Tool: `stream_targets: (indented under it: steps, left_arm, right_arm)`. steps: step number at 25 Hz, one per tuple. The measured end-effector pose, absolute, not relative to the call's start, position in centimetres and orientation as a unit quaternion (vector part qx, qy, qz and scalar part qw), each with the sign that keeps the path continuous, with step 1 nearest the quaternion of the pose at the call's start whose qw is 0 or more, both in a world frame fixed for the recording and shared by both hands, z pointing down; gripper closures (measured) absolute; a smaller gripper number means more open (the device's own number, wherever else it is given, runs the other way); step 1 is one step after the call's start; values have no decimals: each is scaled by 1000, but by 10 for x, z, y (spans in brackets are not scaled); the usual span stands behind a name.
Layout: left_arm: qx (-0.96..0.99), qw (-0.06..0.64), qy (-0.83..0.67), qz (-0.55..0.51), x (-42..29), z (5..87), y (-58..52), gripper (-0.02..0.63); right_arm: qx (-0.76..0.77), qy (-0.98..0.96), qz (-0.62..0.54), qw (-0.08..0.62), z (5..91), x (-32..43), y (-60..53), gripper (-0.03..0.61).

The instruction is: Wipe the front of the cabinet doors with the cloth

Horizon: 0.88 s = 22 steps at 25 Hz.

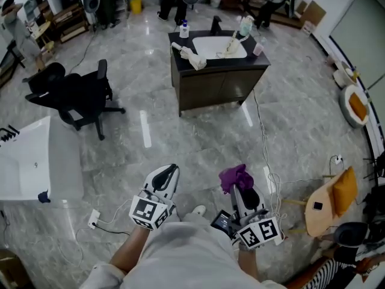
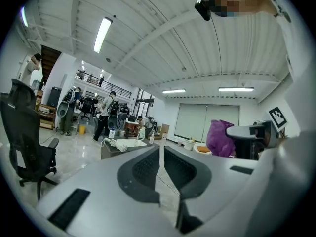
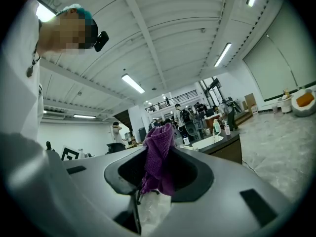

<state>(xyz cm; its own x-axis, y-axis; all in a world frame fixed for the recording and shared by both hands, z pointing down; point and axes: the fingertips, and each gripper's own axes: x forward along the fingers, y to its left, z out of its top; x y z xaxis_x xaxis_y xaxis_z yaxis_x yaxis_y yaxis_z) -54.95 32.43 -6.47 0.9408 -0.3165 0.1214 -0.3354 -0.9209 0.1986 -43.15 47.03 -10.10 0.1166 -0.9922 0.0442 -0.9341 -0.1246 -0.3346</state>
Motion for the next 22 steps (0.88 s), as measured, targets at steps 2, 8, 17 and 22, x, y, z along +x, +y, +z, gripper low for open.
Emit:
stream_targets:
  steps: [2,8,17,22]
  left_arm:
    - [977,116,-172,48,-537,-65,332,581]
    - [976,104,-190,30,-490,-86,356,581]
    - [981,106,-150,54,-430,-70,366,581]
    - [984,106,-137,49,-400,-64,331,581]
  right_arm:
    - [-734,656,-133,114,-94,-419,478,443]
    - [-734,662,-111,106,-94,-371,503,442]
    - [-776,603,-138,125,-73,-316,536,440]
    - [-781,590,-158,131,-62,-290,505,435]
